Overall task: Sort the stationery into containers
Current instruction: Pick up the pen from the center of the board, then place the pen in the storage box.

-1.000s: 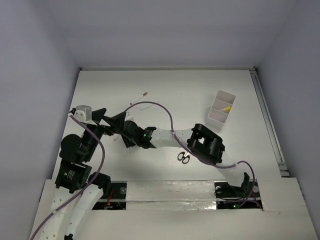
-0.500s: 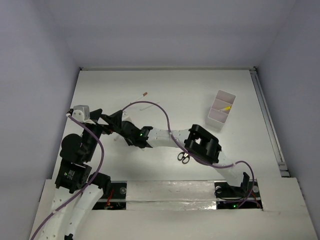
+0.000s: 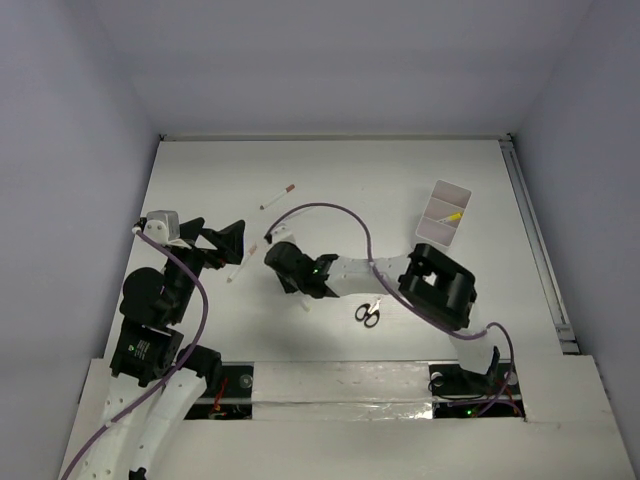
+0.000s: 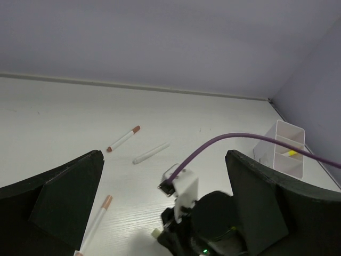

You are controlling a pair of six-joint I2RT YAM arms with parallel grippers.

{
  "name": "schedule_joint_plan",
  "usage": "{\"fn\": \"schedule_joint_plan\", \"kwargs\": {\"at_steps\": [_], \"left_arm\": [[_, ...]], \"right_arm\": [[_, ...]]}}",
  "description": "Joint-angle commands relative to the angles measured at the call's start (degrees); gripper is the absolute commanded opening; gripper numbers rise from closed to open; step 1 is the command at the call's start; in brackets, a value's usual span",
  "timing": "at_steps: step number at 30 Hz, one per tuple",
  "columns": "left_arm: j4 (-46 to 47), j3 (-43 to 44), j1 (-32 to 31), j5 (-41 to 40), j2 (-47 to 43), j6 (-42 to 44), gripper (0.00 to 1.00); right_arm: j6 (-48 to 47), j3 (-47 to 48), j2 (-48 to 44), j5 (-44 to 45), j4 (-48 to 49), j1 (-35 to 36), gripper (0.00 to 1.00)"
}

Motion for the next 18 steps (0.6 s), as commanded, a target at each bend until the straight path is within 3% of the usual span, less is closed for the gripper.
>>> {"fn": "schedule_joint_plan", "kwargs": {"at_steps": [1,7,14,18], "left_arm": [[1.98,2.07,-0.18,0.46,-0.18,-0.37,0.99],[2.50,1.90,-0.18,0.64,0.26,-0.20,0.99],[2.77,1.72,-0.18,3.28,0.96,-0.29,0.99],[2.86,1.63,-0.18,3.54,1.31,-0.29,0.99]], "right_arm": [[2.15,-7.49,-9.74,-2.19,8.20,-4.43,0.03],[2.07,-23.22,-28.44,0.51,22.52,-13.65,0.03],[-3.56,-34.57,-44.10,15.70,31.68,-25.95,0.04],[-8.65,-39.84,-47.90,22.92,39.42,-33.60,0.04]]}}
